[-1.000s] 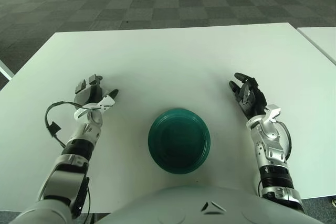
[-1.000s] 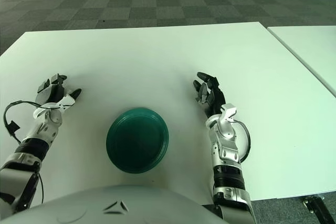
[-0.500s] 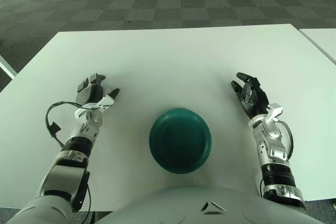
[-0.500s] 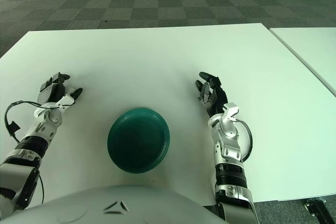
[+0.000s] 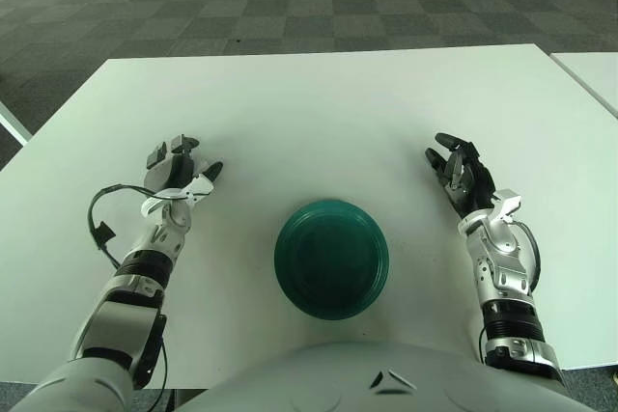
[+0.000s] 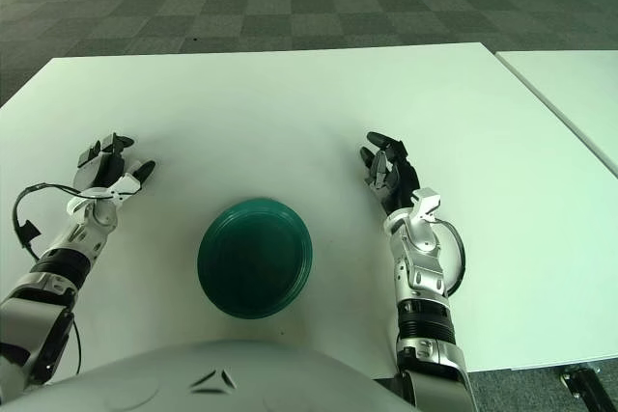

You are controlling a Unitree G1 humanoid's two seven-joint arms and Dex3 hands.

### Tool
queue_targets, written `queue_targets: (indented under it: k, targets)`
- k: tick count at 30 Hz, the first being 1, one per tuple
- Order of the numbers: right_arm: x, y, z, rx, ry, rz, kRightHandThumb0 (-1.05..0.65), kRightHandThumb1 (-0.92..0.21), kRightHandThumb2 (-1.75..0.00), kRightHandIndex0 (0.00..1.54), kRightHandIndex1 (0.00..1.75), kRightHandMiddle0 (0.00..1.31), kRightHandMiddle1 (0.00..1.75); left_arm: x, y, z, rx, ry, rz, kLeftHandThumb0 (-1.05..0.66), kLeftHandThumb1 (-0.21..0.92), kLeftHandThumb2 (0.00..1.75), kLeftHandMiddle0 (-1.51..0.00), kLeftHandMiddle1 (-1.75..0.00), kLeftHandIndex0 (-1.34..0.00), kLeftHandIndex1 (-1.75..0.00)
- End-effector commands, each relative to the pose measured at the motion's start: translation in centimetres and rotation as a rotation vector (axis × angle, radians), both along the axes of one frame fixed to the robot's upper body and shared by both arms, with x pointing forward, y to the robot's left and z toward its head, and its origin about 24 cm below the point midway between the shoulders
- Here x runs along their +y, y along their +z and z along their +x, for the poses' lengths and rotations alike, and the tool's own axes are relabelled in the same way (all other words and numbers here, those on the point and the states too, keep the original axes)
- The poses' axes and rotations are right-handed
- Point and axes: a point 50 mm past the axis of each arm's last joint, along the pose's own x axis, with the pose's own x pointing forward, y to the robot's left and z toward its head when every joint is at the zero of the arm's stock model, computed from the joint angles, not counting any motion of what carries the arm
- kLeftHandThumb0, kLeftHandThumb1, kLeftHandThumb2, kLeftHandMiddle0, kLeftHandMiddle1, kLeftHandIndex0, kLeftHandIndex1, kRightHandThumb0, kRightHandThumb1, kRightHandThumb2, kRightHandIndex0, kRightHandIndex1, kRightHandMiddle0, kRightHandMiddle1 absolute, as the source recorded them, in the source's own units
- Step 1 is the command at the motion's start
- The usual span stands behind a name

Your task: Put the charger into the plate.

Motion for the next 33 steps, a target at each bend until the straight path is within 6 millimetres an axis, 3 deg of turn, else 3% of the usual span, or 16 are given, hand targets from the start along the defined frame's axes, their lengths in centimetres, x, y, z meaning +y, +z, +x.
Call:
queue_targets:
  k: [1,3,9,13,14,17,19,20,23,25,29,33]
  targets:
    - [-0.5,-3.0,-1.7,0.168,-0.027,0.037,-0.69,-0.92,-0.82,0.33,0.10,0.00,1.02,-3.0,-6.3,-4.9,0.336,-0.032,-0.175,-1.05,0.92,0.63,-0.30,-0.22,-0.06,-1.18]
    - [-0.5,-3.0,-1.7,0.168,-0.027,0.037,-0.69,-0.92,-0.82,0.33,0.10,0.00,1.02,-3.0,-6.3,-4.9,0.337,-0.041,-0.179,-1.05,0.92,0.63,-0.32,-0.23,-0.07,-1.19]
    - [-0.6,-3.0,-1.6,0.168,-0.027,0.037,-0.69,-0.92,-0.82,0.33,0.10,0.00,1.02,-3.1,-6.3,-4.8,0.343,-0.067,-0.200,-1.05,0.92,0.63,-0.18,-0.89,-0.10,-1.33]
    - [-0.6,-3.0,-1.6,0.169,-0.027,0.038,-0.69,-0.92,-0.82,0.33,0.10,0.00,1.02,-3.1,-6.3,-4.7,0.351,-0.077,-0.200,-1.05,0.92,0.62,-0.13,-1.19,-0.10,-1.38]
    - [-0.6,-3.0,-1.6,0.169,-0.027,0.038,-0.69,-0.92,-0.82,0.33,0.10,0.00,1.02,-3.1,-6.2,-4.7,0.359,-0.103,-0.176,-1.05,0.92,0.60,-0.11,-1.38,-0.10,-1.40]
    - [-0.6,-3.0,-1.5,0.169,-0.027,0.038,-0.69,-0.92,-0.82,0.34,0.10,0.00,1.02,-3.0,-6.1,-4.6,0.375,-0.156,-0.117,-0.97,0.90,0.35,-0.30,-1.63,-0.13,-1.61]
    - [-0.6,-3.0,-1.5,0.169,-0.027,0.038,-0.69,-0.92,-0.82,0.34,0.10,0.00,1.02,-2.7,-6.1,-4.5,0.391,-0.168,-0.087,-0.85,0.83,0.33,-0.41,-1.68,-0.19,-1.68]
    - [-0.6,-3.0,-1.5,0.169,-0.027,0.038,-0.69,-0.92,-0.82,0.34,0.10,0.00,1.02,-2.4,-6.2,-4.5,0.405,-0.169,-0.073,-0.79,0.75,0.40,-0.46,-1.71,-0.22,-1.70]
    - [-0.6,-3.0,-1.4,0.169,-0.027,0.038,-0.69,-0.92,-0.82,0.34,0.10,0.00,1.02,-2.0,-6.6,-4.9,0.427,-0.158,-0.057,-0.26,0.34,1.14,-0.60,-1.69,-0.48,-1.73]
    - [-0.6,-3.0,-1.3,0.169,-0.027,0.038,-0.69,-0.92,-0.82,0.34,0.10,0.00,1.02,-2.1,-7.0,-5.3,0.416,-0.133,-0.063,-0.14,0.21,1.34,-0.69,-1.65,-0.56,-1.74]
    - [-0.7,-3.0,-1.2,0.170,-0.027,0.038,-0.69,-0.92,-0.82,0.34,0.10,0.00,1.02,-2.5,-6.9,-5.2,0.345,-0.091,-0.078,-0.03,0.01,1.61,-0.85,-1.61,-0.67,-1.74]
    - [-0.7,-3.0,-1.1,0.170,-0.027,0.038,-0.69,-0.92,-0.82,0.34,0.10,0.00,1.02,-3.3,-6.6,-4.5,0.300,-0.070,-0.091,0.00,-0.08,1.70,-0.93,-1.58,-0.72,-1.75]
